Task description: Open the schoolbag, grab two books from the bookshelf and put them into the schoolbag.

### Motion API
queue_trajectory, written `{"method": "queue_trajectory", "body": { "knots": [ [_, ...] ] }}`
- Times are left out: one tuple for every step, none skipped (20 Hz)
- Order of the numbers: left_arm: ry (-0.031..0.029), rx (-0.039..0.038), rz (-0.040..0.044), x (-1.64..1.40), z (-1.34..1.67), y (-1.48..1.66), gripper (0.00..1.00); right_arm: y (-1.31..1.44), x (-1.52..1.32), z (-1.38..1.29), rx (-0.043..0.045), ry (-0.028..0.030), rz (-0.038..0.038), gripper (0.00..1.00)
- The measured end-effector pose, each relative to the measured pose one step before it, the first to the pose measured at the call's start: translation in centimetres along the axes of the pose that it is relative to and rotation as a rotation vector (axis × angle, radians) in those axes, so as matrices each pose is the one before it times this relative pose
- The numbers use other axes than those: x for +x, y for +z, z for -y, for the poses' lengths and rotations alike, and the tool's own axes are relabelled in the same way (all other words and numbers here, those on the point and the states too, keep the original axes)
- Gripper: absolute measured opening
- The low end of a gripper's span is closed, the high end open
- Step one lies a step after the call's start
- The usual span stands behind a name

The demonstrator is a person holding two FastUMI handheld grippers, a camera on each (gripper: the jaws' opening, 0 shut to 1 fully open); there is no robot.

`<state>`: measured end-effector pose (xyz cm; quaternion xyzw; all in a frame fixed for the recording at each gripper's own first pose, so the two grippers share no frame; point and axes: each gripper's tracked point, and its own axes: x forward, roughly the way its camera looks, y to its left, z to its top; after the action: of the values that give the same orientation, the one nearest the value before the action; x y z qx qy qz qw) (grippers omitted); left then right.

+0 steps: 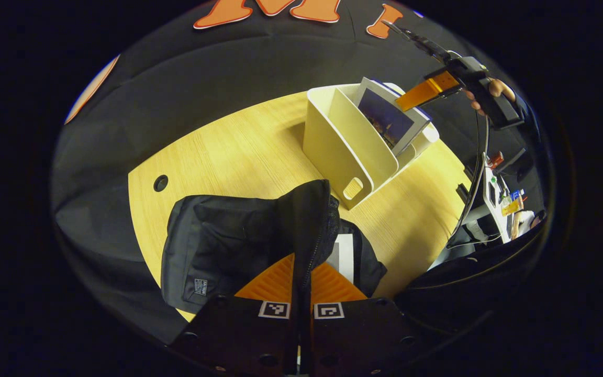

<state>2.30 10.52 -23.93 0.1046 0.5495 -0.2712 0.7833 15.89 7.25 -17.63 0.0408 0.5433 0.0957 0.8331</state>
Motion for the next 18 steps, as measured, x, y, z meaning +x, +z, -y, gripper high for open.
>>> {"method": "queue_trajectory", "body": {
  "knots": [
    [0.00451,-0.00543,-0.00191,0.129,-0.069,-0.113,0.03,0.196,0.595,-0.015,0.0079,0.00119,-0.01607,0.84],
    [0.00337,-0.00393,-0.00121,0.084,-0.024,0.104,0.03,0.148,0.492,0.045,0.00425,-0.00175,-0.01261,0.84],
    [0.00439,-0.00764,-0.00194,-0.025,-0.052,-0.02,0.03,-0.004,0.261,0.067,0.00166,-0.00262,-0.01352,0.82],
    [0.00149,-0.00411,-0.00127,0.123,-0.102,0.021,0.03,0.119,0.42,0.062,0.00156,-0.00294,-0.01011,0.81],
    [0.0034,-0.00734,-0.00068,0.108,-0.007,-0.051,0.03,-0.024,0.504,-0.056,-0.00125,-0.00279,-0.01081,0.77],
    [0.00178,-0.00442,-0.00174,0.053,0.106,0.044,0.03,-0.025,0.283,-0.163,-0.00138,0.00098,-0.00687,0.75],
    [0.00253,-0.00468,-0.00081,-0.019,-0.128,-0.014,0.03,-0.016,0.284,-0.166,-0.00564,0.00193,-0.0064,0.7],
    [0.00314,-0.00333,-0.0017,0.016,0.049,0.02,0.03,-0.032,0.144,-0.031,-0.00017,-0.00454,-0.00443,0.68],
    [0.00357,-0.00118,0.00011,-0.028,0.008,-0.024,0.03,-0.12,0.236,0.029,-0.00005,-0.00631,-0.00691,0.64],
    [0.00434,-0.0023,0.0003,0.028,0.084,0.03,0.03,-0.124,0.109,0.185,0.00519,-0.00478,-0.00682,0.6],
    [0.0023,-0.00179,0.00269,-0.07,-0.036,-0.078,0.03,0.043,0.096,0.218,0.00197,-0.00652,-0.0016,0.43],
    [0.00021,-0.00505,0.00278,0.013,-0.003,-0.022,0.03,0.018,0.021,0.043,0.0019,-0.01219,0.0014,0.49],
    [-0.00282,-0.00451,0.00384,-0.05,0.133,-0.056,0.03,0.018,-0.182,0.061,0.00122,-0.014,-0.00115,0.44],
    [-0.00403,-0.00576,0.00377,0.001,0.046,-0.017,0.03,0.015,-0.215,0.357,0.00315,-0.0201,0.00317,0.43],
    [-0.00443,-0.00243,0.00445,-0.011,0.031,0.013,0.03,-0.295,-0.015,0.285,0.00559,-0.0102,-0.00155,0.39],
    [-0.00227,-0.00114,0.00446,-0.043,0.003,0.037,0.03,-0.39,-0.352,0.002,0.01397,0.00169,-0.00197,0.38],
    [-0.00282,0.00185,0.00462,-0.118,0.134,-0.043,0.03,-0.229,-0.351,-0.016,0.01038,0.0048,0.00832,0.36],
    [-0.00169,0.00061,0.00439,-0.113,-0.003,-0.053,0.03,-0.333,-0.252,0.06,0.00992,0.00409,0.00677,0.35]
  ]
}}
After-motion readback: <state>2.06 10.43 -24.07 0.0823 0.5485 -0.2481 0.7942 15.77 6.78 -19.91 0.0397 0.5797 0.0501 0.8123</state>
